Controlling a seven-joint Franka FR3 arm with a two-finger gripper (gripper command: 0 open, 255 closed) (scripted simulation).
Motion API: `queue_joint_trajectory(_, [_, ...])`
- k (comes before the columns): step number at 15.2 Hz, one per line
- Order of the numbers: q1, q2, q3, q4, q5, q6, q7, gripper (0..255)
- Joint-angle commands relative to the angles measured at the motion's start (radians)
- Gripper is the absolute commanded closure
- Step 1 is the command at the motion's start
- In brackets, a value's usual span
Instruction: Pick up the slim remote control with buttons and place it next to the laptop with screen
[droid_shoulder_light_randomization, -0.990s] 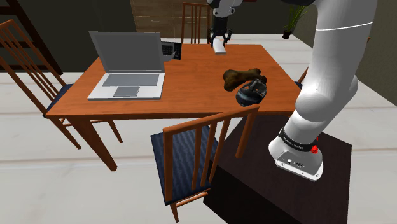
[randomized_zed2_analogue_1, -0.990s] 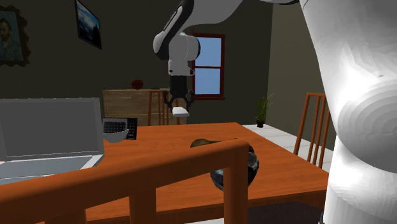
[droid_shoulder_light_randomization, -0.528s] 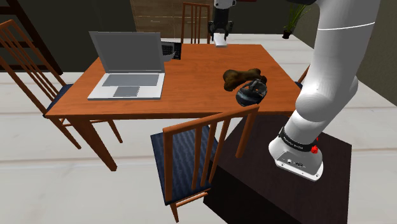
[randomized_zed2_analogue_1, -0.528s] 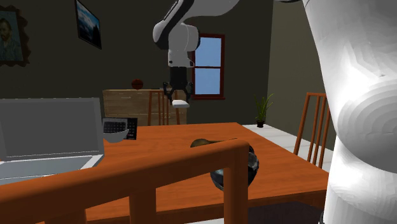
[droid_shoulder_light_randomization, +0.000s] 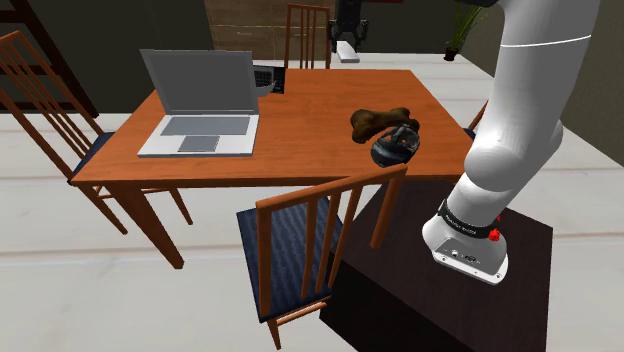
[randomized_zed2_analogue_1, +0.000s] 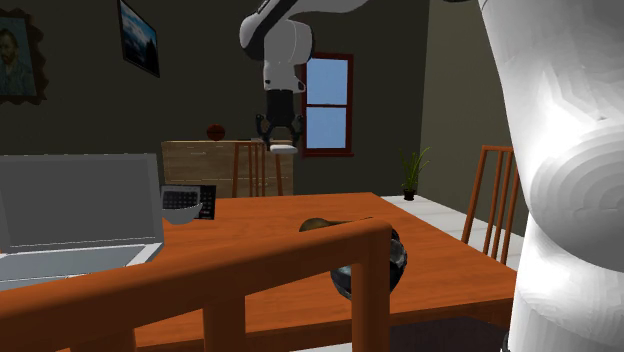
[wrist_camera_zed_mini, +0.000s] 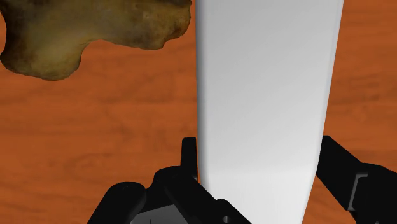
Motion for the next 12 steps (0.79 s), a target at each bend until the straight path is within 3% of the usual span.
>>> queue_joint_trajectory(1, [0.000,-0.002,0.000,0.027,-0.001,-0.030,0.002,255])
queue_joint_trajectory(12, [-0.009,0.012,-0.003,0.184,0.002,-0.172,0.002,255])
